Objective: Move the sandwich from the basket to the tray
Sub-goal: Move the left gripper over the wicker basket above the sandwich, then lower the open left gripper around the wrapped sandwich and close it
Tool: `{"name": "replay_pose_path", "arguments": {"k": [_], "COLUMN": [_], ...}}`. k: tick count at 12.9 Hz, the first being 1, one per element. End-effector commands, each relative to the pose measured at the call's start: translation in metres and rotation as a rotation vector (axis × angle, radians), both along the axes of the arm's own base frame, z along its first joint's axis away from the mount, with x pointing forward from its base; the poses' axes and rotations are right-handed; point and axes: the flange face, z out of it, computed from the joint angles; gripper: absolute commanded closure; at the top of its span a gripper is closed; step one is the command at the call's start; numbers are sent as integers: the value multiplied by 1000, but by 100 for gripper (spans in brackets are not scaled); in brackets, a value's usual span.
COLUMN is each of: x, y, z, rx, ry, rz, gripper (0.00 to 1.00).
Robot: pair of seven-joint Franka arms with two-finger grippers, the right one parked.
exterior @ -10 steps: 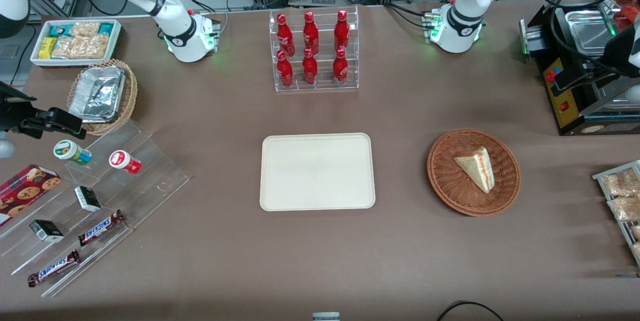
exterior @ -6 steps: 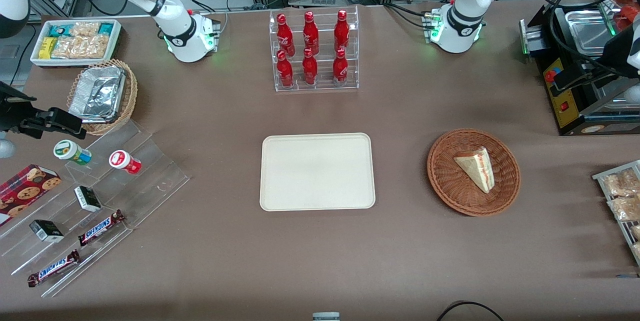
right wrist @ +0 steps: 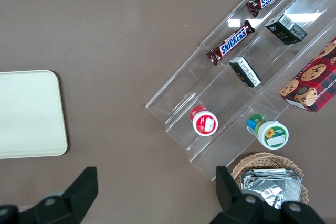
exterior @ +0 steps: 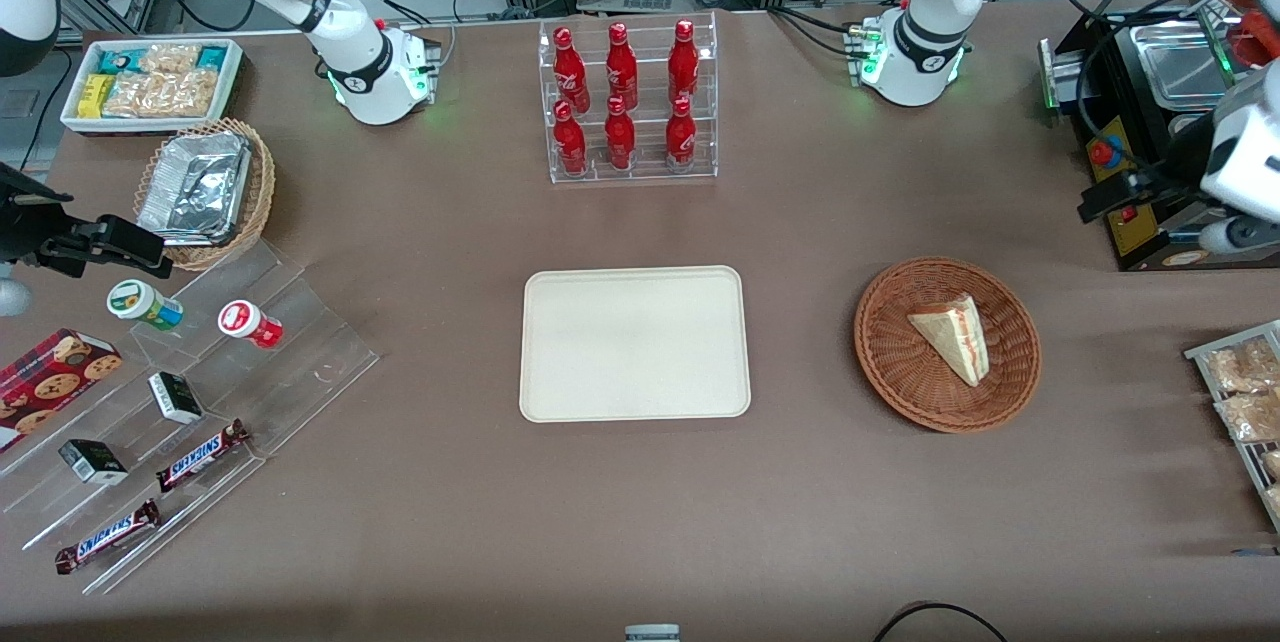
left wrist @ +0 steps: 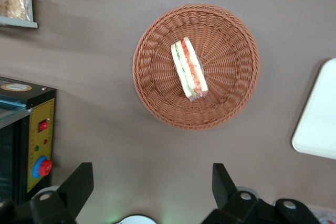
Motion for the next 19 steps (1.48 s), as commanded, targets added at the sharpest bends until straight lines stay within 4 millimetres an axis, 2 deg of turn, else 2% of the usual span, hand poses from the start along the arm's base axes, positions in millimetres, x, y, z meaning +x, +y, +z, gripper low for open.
{"name": "replay_pose_path", "arguments": {"k": [1,4,10,12,14,19], "x": [-3,-2,8,14,21,31], "y": [-5,-16,-28,-40,-54,-62], "z": [-31,-78,-147,-173,-195,-242], "rx": [31,40,36,38,39,35], "ry": [-28,-33,-34,-36,-36,-34], "rz": [131,201,207,247,268,272], "gripper": [0,0,0,0,0,0]}}
